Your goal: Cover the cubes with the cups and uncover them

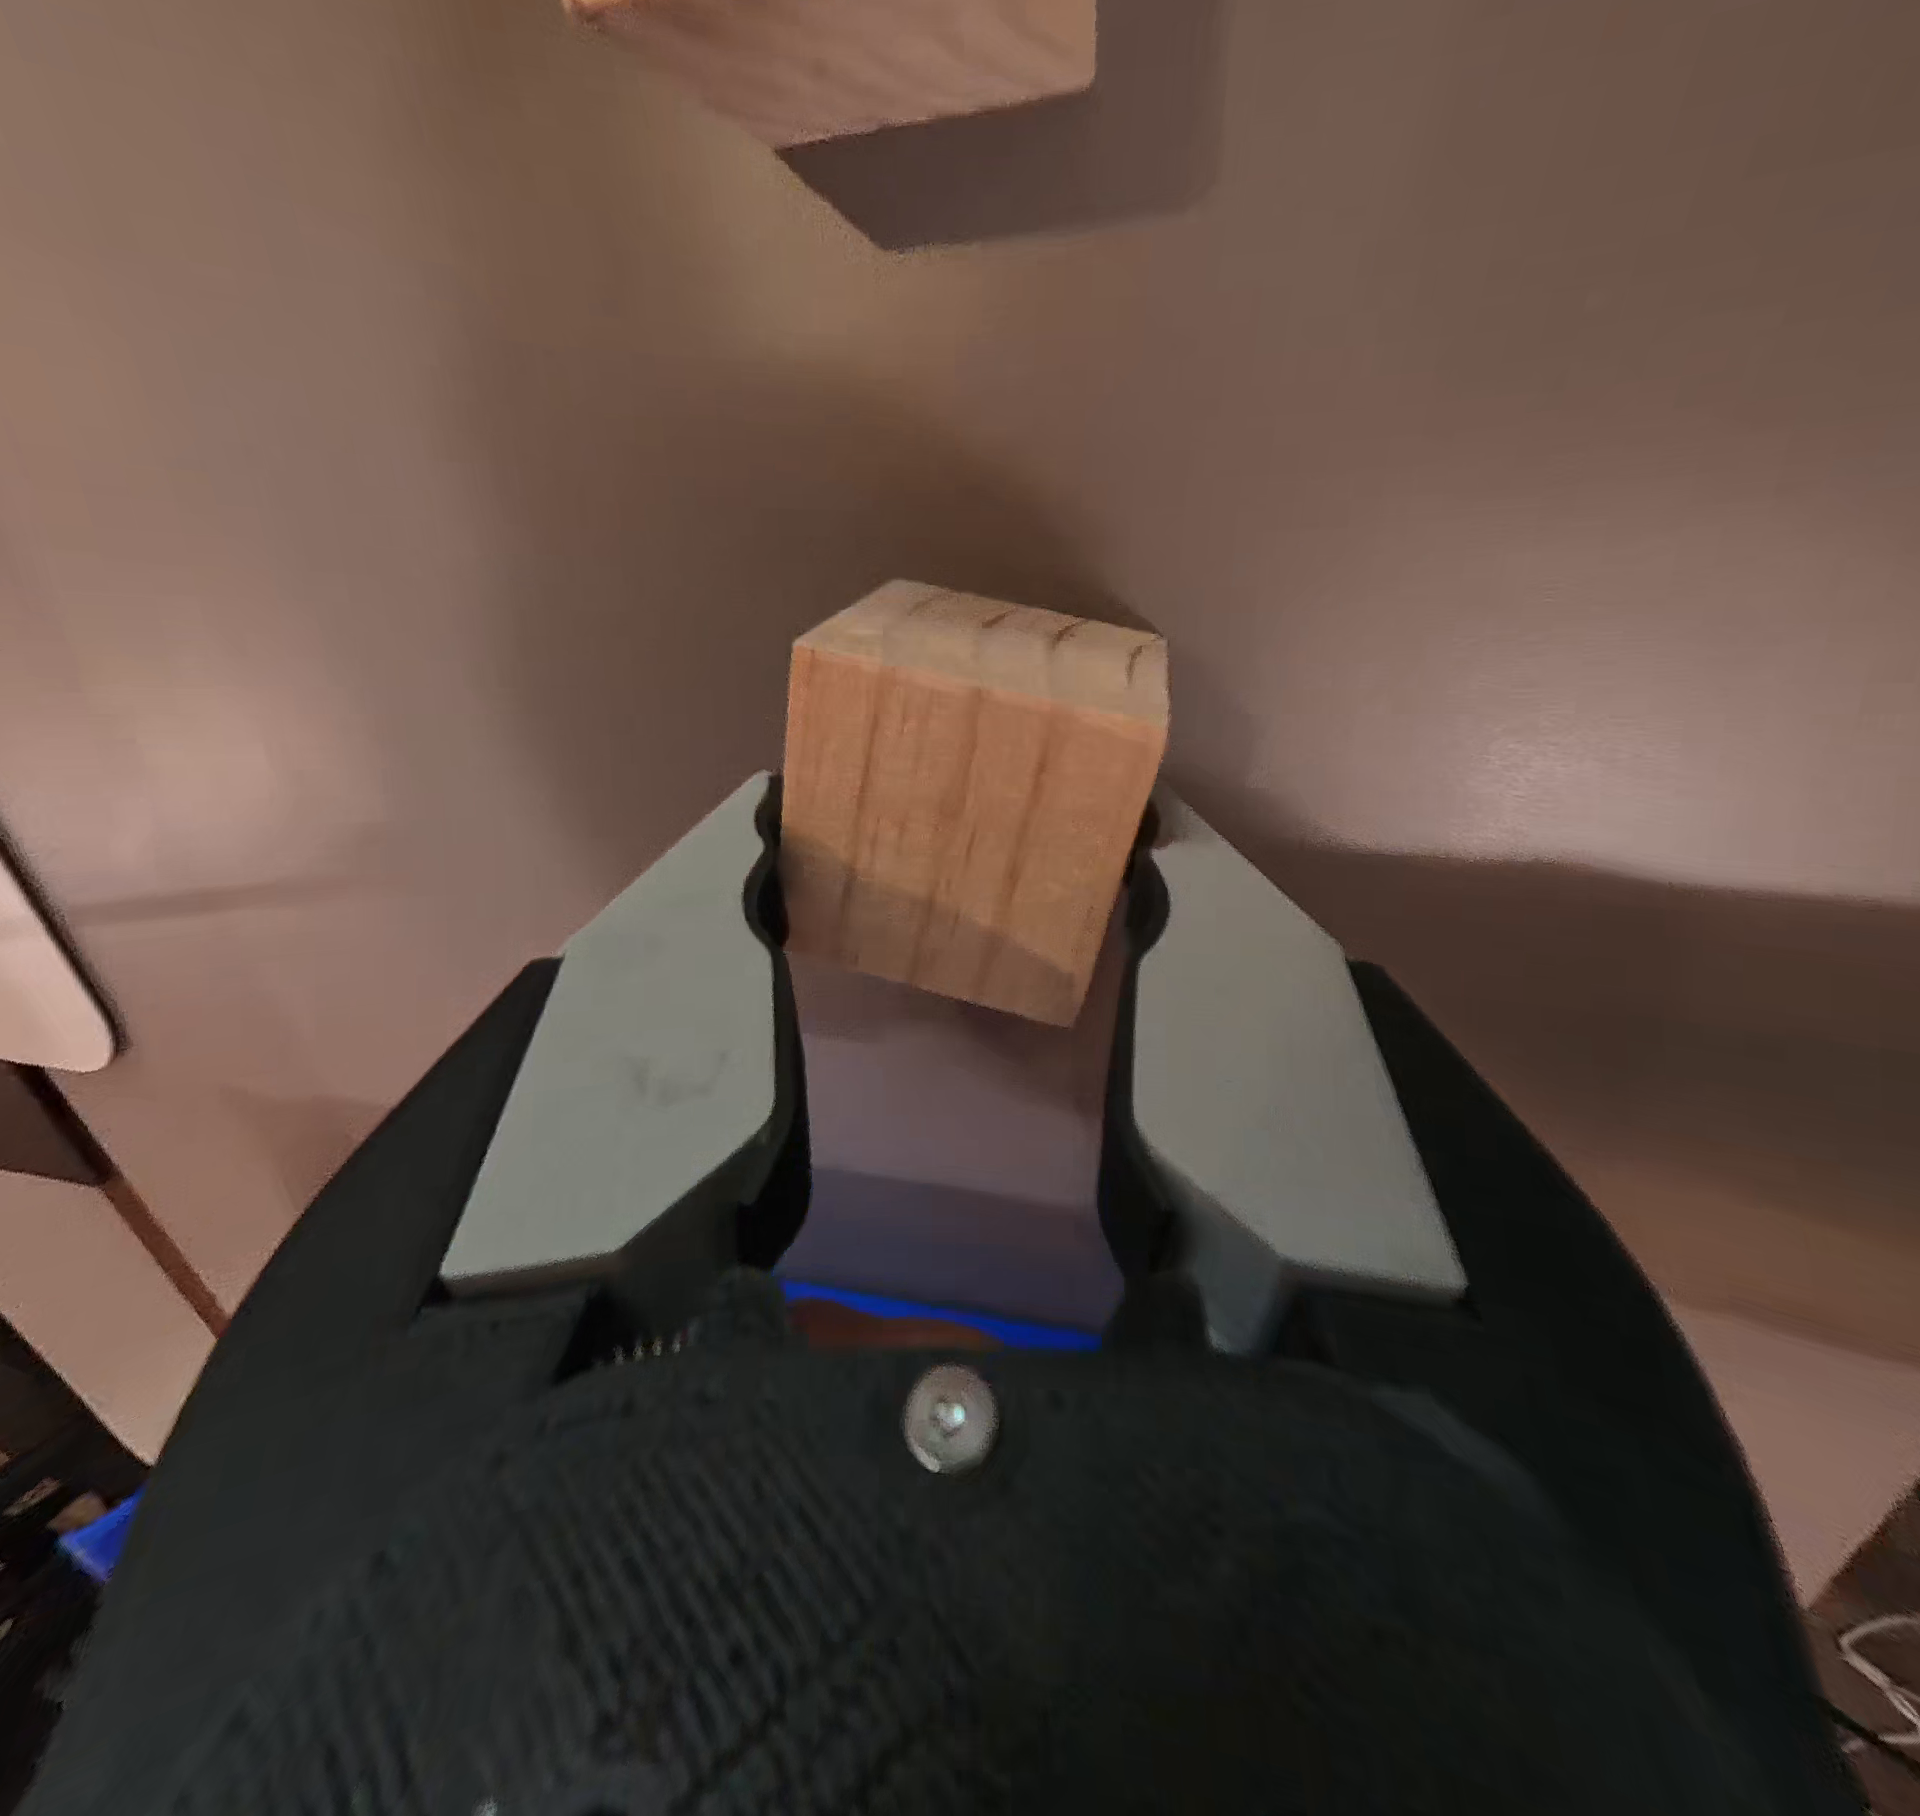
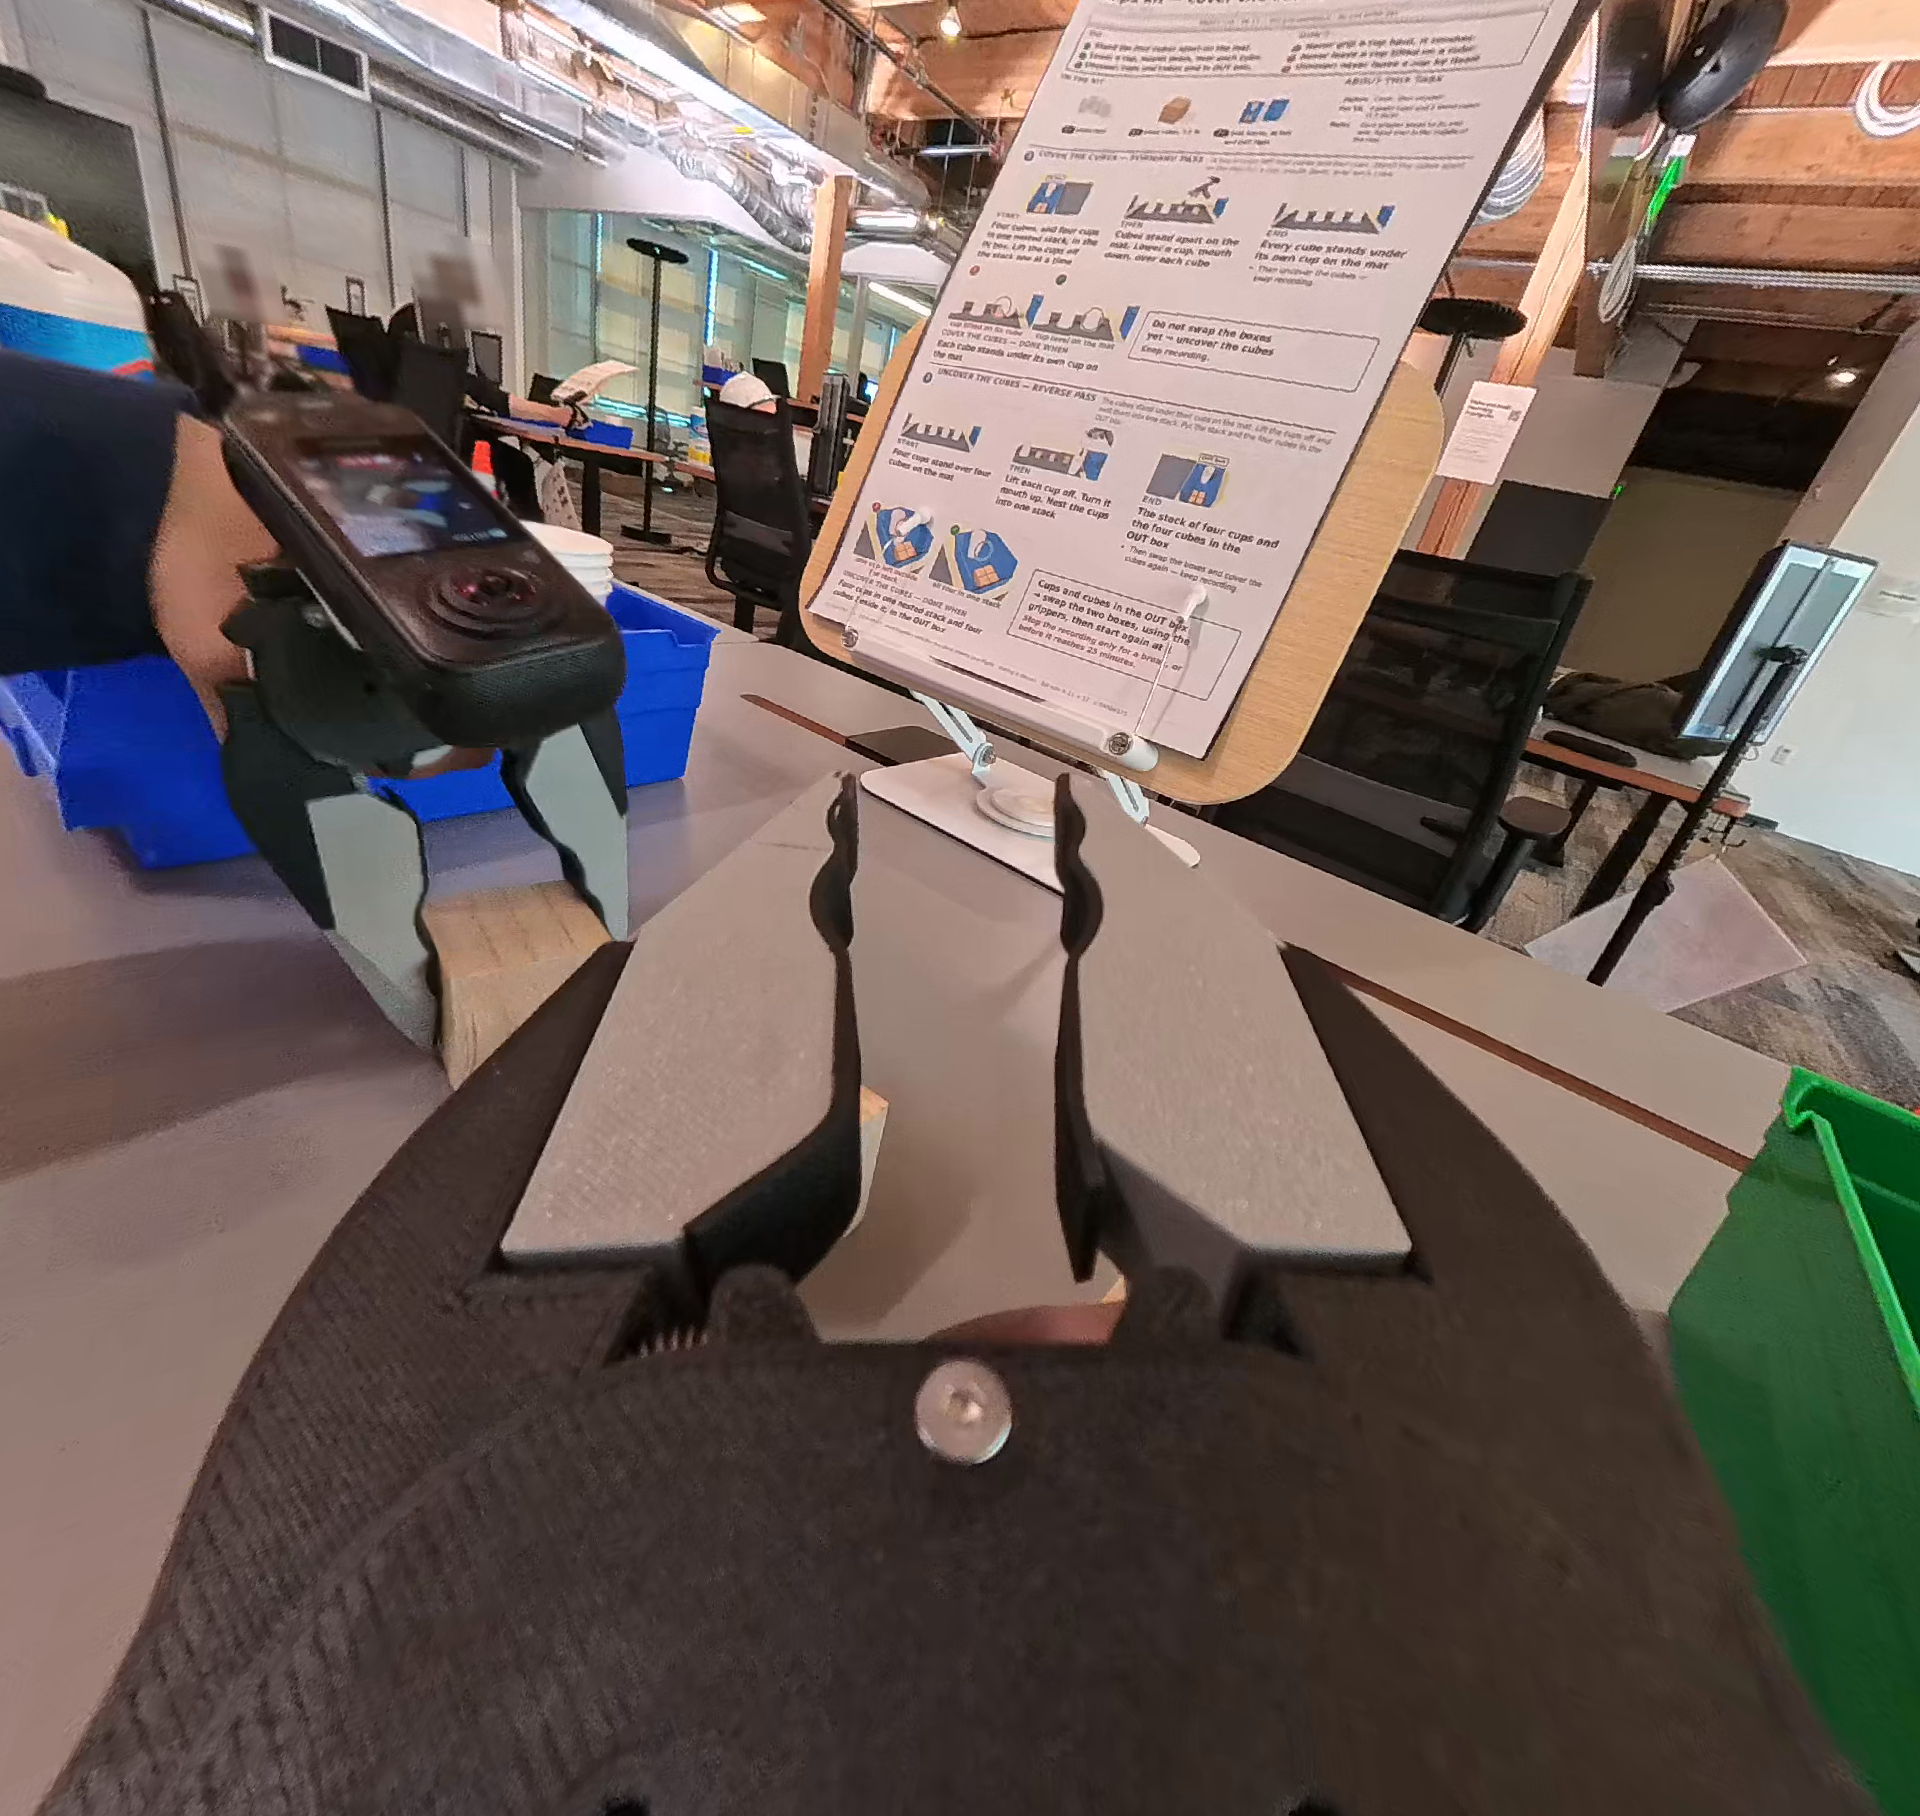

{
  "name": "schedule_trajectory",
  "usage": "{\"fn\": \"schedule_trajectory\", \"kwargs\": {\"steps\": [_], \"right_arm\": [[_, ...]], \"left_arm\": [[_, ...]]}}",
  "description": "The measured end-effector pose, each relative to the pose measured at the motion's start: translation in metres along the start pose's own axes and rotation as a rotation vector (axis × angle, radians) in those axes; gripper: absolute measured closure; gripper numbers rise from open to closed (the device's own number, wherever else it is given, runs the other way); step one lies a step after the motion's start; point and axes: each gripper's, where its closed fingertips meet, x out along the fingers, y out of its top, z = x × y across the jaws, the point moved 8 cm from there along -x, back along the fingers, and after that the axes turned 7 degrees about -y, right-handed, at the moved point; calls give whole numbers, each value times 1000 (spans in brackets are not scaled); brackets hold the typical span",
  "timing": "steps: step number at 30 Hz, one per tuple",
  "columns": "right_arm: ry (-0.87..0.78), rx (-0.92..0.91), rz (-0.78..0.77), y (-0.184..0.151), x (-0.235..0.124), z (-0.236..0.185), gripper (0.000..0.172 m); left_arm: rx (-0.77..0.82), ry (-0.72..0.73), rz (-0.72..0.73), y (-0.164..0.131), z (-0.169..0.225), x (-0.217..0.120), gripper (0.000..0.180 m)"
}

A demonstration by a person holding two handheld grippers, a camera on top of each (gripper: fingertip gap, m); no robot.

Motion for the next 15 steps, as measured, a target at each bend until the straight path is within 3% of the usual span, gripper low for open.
{"fn": "schedule_trajectory", "kwargs": {"steps": [6,15], "right_arm": [[9,-2,12,3,-1,-2,137],[7,-26,7,2,0,-4,137]], "left_arm": [[-11,28,18,-8,0,0,116],[-178,37,50,-9,-4,1,116]]}}
